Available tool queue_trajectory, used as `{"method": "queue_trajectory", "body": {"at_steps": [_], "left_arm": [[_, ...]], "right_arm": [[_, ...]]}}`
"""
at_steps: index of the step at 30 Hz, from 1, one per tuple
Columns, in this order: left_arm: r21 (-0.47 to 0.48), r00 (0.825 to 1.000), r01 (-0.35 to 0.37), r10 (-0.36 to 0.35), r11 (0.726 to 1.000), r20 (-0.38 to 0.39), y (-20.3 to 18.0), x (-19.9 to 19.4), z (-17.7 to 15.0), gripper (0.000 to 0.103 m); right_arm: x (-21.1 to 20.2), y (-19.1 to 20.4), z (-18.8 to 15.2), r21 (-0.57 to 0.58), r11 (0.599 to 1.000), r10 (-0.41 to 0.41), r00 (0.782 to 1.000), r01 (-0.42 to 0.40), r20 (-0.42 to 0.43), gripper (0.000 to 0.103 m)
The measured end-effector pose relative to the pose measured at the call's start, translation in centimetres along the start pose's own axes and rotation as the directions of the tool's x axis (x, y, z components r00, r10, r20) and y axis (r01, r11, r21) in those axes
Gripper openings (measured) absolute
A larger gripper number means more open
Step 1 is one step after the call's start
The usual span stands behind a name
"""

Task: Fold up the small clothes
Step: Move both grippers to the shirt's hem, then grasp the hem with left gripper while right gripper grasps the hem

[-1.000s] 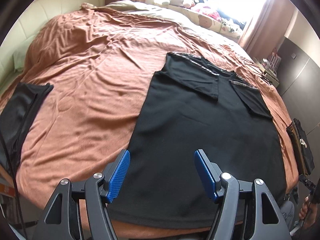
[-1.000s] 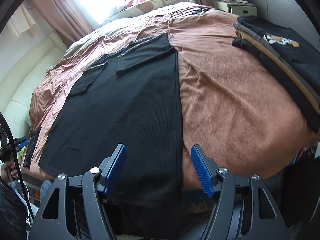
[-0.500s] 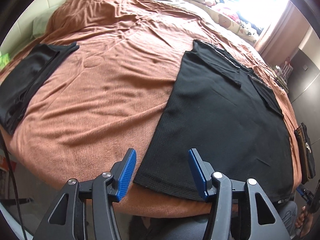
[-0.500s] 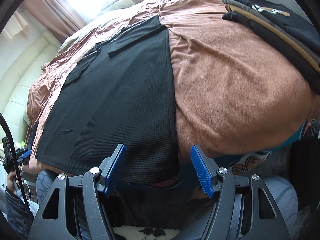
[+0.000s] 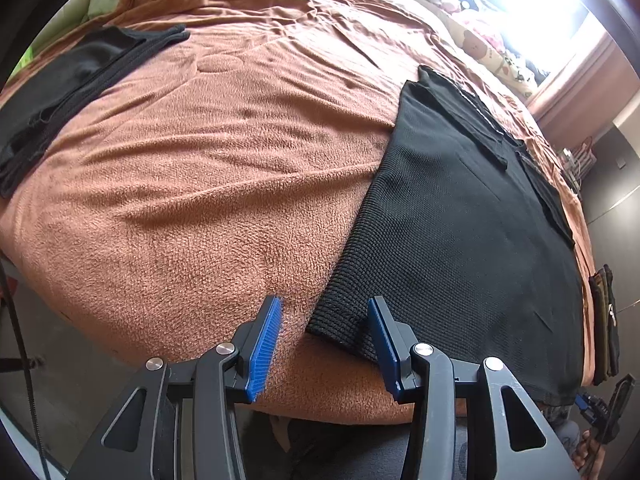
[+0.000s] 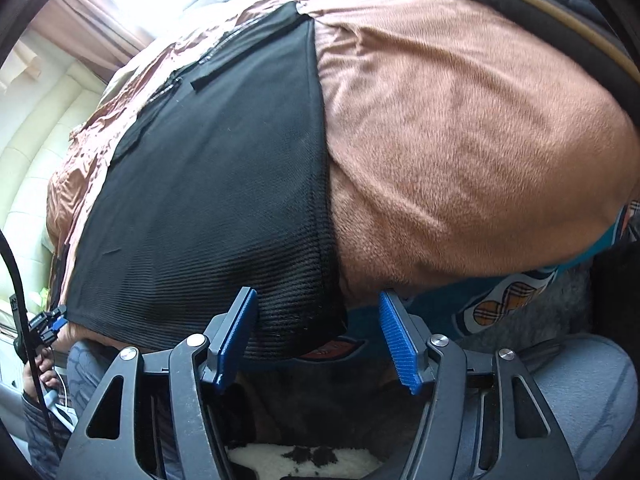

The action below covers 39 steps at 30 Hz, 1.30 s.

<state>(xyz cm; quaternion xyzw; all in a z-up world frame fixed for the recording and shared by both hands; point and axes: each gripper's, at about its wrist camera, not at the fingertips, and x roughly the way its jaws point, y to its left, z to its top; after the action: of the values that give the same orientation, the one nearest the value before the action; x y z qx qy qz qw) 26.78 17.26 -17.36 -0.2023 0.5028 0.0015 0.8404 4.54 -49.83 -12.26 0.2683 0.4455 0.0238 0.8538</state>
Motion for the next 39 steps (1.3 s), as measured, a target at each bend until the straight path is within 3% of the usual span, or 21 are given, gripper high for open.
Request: {"method": "queue_trajectory", "body": {"at_steps": [10,12,14,18,20,21,22,29,39], "left_arm": [[0.000,1.000,0.001,-0.001,1.000,-0.008,-0.1,0.6,0.3,0.046],[-0.009,0.999,-0.016,0.016,1.000,-0.034,-0.1,0.7,0.3,0.038],[-0.024,0.999,-0.008,0.007,1.000,-0.042,0.0,0.5,0.4,0.037],[-0.051,0.999,0.008,-0.011,0.999,-0.044,0.3,0.8,0.4,0.033],[-0.042,0.999,0.001,-0.003,0.999,-0.041,0.1,1.0,0.3,0.024],[-0.043,0.999,0.006,-0.008,0.999,-0.042,0.1,0.9,0.3,0.015],[-0.050,0.999,0.018,-0.020,0.999,-0.044,0.1,0.8,0.3,0.011],[-0.054,0.998,0.067,-0.068,0.996,-0.013,-0.2,-1.4,0.3,0.004],[-0.031,0.991,0.126,-0.124,0.992,0.048,-1.6,-5.5,0.3,0.003]], "right_arm": [[0.2,-0.6,-0.9,-0.015,0.997,0.080,0.992,-0.079,0.094,0.059],[0.2,-0.7,-1.1,-0.017,0.996,0.085,0.992,-0.083,0.096,0.055],[0.3,-0.8,-1.3,-0.017,0.995,0.096,0.991,-0.095,0.089,0.052],[0.6,-0.8,-1.3,-0.025,0.997,0.069,0.995,-0.067,0.073,0.040],[0.1,-0.5,-1.3,-0.025,0.998,0.061,0.996,-0.059,0.064,0.025],[-0.2,-0.5,-1.3,-0.026,0.997,0.080,0.995,-0.078,0.055,0.012],[-0.6,-0.4,-1.2,-0.026,0.996,0.088,0.995,-0.087,0.053,0.008],[-4.1,0.6,-0.8,-0.062,0.985,0.167,0.980,-0.160,0.112,0.005],[-9.5,0.3,-0.2,-0.091,0.979,0.196,0.963,-0.182,0.183,0.004]]}}
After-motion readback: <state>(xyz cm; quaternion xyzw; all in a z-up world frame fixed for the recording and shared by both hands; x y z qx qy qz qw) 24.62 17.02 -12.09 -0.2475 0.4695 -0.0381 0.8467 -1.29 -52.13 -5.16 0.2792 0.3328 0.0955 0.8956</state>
